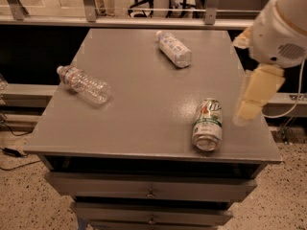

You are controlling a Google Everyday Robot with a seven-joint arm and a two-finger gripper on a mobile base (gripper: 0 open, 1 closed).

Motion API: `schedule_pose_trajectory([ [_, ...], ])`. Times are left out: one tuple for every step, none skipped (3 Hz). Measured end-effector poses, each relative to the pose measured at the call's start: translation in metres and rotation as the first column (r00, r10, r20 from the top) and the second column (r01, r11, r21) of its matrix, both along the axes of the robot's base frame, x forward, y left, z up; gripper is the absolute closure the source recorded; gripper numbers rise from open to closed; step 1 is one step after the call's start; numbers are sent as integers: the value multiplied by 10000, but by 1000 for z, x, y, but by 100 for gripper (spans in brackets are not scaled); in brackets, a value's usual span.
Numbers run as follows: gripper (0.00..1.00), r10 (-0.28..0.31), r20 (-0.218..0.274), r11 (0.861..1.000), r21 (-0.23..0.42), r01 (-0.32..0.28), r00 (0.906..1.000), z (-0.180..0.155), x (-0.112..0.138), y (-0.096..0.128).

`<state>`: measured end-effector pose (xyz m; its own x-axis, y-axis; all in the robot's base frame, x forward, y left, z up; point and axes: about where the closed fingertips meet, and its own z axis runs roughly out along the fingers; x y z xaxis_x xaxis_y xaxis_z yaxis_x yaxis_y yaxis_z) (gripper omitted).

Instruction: Place water bottle upright

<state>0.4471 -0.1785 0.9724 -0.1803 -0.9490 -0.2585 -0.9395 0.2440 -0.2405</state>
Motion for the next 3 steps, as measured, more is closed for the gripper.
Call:
schedule_pose_trajectory([
  [0, 857, -15, 9917, 962, -851, 9963, -6, 9, 74],
  [0, 1854, -117, 9614, 2091, -1789, 9826, -8, 16, 173],
  [0, 2255, -252, 9389, 2725, -2104, 9739, -10, 20, 236],
])
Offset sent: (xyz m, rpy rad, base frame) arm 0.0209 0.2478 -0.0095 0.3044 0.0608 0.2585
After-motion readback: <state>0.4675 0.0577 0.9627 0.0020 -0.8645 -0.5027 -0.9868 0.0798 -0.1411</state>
